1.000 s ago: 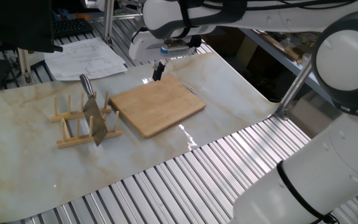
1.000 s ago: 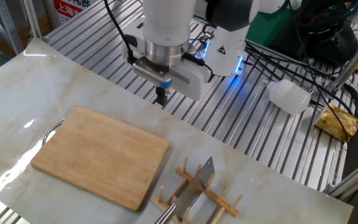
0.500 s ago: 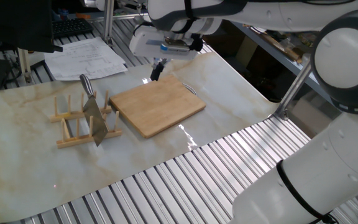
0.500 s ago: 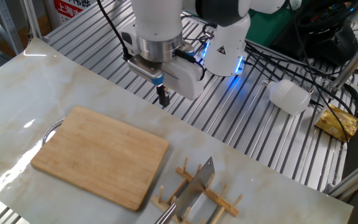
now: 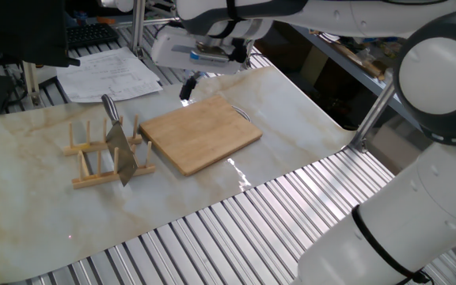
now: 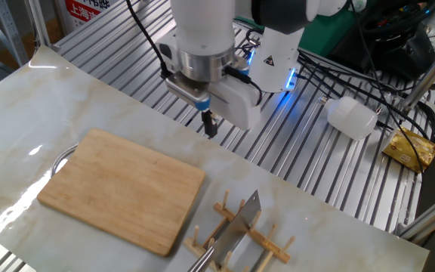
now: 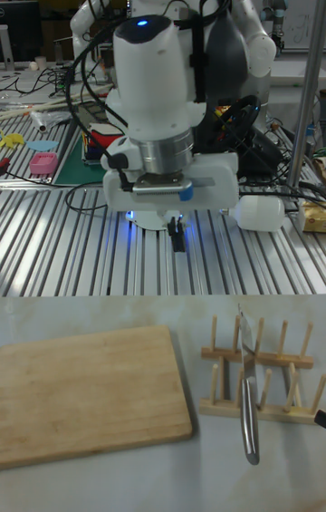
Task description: Put the knife on the cutting board
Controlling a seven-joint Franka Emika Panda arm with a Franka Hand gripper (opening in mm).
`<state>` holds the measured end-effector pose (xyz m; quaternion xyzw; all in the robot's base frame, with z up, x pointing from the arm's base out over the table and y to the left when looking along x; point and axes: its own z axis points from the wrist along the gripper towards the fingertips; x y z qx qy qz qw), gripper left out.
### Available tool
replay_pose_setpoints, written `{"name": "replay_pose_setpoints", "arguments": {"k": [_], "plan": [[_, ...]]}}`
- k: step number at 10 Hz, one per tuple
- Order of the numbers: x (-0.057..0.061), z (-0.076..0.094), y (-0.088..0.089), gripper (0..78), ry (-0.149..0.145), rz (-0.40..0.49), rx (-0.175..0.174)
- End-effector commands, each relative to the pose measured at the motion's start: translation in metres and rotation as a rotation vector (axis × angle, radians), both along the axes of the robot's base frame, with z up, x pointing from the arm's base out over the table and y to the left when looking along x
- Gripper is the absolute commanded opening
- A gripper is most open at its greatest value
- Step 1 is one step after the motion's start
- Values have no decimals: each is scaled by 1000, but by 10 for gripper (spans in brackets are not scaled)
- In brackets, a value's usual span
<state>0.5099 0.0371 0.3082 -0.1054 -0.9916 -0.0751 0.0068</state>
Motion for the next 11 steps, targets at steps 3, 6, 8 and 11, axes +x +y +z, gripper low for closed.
{"name": "replay_pose_setpoints", "arguments": {"k": [3,6,8,11], "plan": [[17,9,21,0,-24,-20,10],[22,10,24,0,-25,-13,9],[22,10,24,0,-31,-29,20],[22,10,24,0,-31,-80,29]]}}
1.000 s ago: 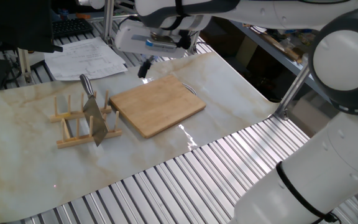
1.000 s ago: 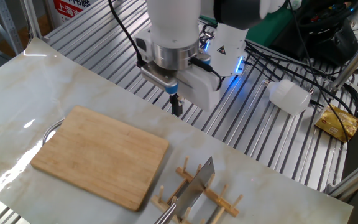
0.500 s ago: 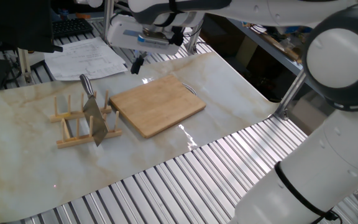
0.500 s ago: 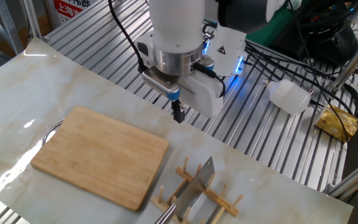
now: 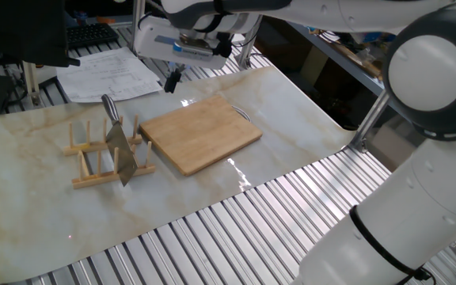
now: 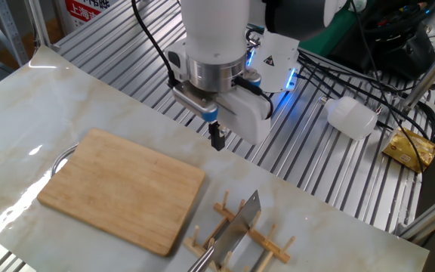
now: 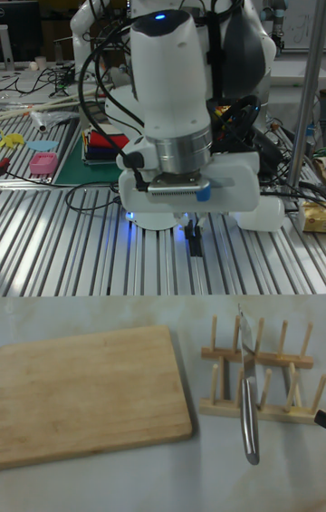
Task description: Put the knife on the cutting board
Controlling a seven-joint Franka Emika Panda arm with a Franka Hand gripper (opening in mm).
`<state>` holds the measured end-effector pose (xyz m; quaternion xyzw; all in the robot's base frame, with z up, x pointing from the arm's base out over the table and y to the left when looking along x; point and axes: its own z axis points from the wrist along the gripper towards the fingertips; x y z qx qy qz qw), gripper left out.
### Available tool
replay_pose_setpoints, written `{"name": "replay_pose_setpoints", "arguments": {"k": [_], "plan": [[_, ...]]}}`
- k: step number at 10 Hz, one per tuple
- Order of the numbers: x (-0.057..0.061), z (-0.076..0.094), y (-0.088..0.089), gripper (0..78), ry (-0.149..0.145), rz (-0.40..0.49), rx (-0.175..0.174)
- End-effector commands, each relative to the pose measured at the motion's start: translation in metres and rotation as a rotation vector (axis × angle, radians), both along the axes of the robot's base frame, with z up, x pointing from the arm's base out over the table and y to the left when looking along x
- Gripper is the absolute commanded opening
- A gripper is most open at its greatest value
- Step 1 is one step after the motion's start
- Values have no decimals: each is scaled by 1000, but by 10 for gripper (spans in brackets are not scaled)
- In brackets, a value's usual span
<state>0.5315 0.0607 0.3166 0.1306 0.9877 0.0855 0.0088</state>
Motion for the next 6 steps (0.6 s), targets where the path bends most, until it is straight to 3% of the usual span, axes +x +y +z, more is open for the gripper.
{"name": "replay_pose_setpoints", "arguments": {"k": [1,2,6], "plan": [[0,1,0,0,-3,-28,37],[0,1,0,0,-3,-27,59],[1,0,1,0,10,-22,49]]}}
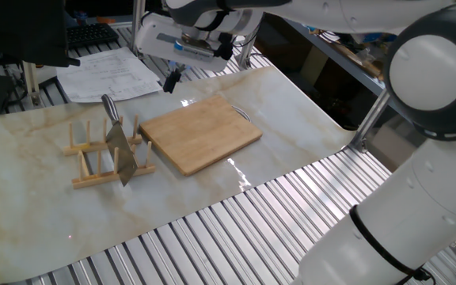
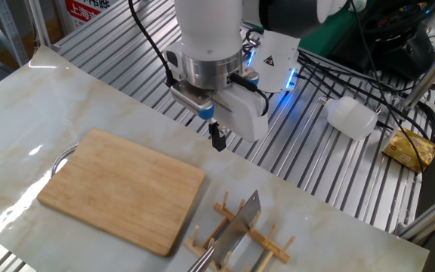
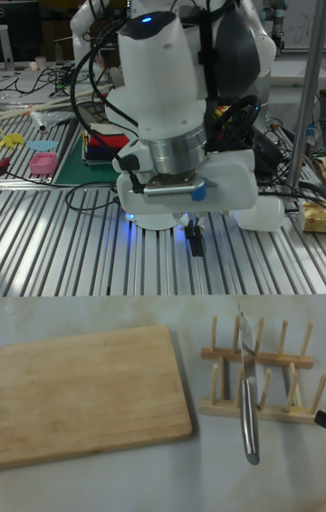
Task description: Put the knife on the cutting board
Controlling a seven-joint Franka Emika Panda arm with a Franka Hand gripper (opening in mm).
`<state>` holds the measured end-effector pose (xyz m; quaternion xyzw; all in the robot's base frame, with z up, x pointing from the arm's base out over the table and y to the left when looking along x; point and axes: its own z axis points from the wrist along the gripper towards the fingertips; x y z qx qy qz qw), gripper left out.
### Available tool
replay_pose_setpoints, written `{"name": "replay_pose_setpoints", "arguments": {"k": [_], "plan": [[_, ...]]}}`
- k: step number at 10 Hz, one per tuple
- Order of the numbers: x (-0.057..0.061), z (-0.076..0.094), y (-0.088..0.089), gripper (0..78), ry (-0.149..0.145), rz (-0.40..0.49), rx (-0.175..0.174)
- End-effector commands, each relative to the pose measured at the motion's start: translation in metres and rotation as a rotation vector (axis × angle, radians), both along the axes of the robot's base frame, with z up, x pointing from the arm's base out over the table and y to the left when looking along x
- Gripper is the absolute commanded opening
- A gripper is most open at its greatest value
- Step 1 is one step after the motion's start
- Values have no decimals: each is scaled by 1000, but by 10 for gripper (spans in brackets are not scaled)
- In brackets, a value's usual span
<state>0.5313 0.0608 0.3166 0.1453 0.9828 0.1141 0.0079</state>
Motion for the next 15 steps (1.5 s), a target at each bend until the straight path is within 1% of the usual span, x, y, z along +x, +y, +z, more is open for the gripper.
{"name": "replay_pose_setpoints", "arguments": {"k": [1,2,4,6,7,9,10,11,12,15], "plan": [[3,-4,4,0,11,4,-9],[8,-15,11,0,5,4,-10],[16,-30,20,0,5,6,-11],[21,-44,27,0,-4,36,-24],[23,-50,30,0,-6,48,-33],[27,-61,34,0,-6,58,-31],[29,-72,37,0,-11,62,-32],[30,-73,37,0,-11,62,-32],[32,-87,42,0,-19,63,-31],[33,-103,52,0,-27,64,-31]]}}
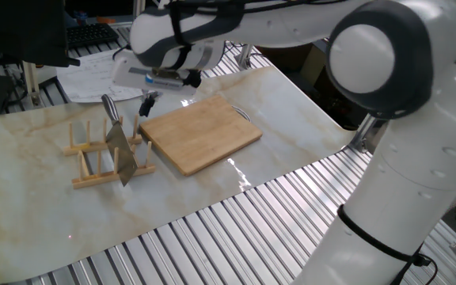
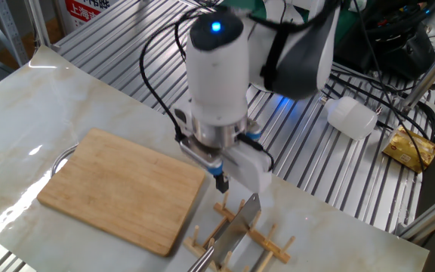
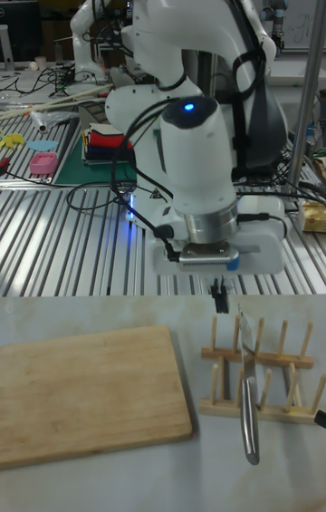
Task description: Put the knife on the cutting board
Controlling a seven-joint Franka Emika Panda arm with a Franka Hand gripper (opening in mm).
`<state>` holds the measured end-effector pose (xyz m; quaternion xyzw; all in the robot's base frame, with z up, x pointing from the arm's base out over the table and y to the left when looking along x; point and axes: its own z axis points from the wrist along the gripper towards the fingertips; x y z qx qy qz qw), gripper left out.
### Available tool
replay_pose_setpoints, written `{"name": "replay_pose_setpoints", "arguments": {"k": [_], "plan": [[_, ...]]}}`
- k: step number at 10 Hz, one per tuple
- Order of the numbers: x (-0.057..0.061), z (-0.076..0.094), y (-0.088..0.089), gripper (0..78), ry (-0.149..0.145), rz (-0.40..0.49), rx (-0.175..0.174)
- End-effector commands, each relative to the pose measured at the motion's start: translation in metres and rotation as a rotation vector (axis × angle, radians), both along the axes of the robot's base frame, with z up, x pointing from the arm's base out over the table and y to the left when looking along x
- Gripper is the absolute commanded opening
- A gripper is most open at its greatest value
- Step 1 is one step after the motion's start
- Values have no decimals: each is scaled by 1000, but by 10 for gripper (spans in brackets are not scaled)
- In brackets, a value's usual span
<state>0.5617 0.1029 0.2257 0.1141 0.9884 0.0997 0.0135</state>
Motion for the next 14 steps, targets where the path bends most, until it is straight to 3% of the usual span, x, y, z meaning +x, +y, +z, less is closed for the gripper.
{"name": "replay_pose_setpoints", "arguments": {"k": [1,4,8,14], "plan": [[3,-16,13,0,-14,2,1],[1,-29,24,0,-21,-1,-2],[3,-40,26,0,-25,16,-6],[3,-45,28,0,-23,2,-9]]}}
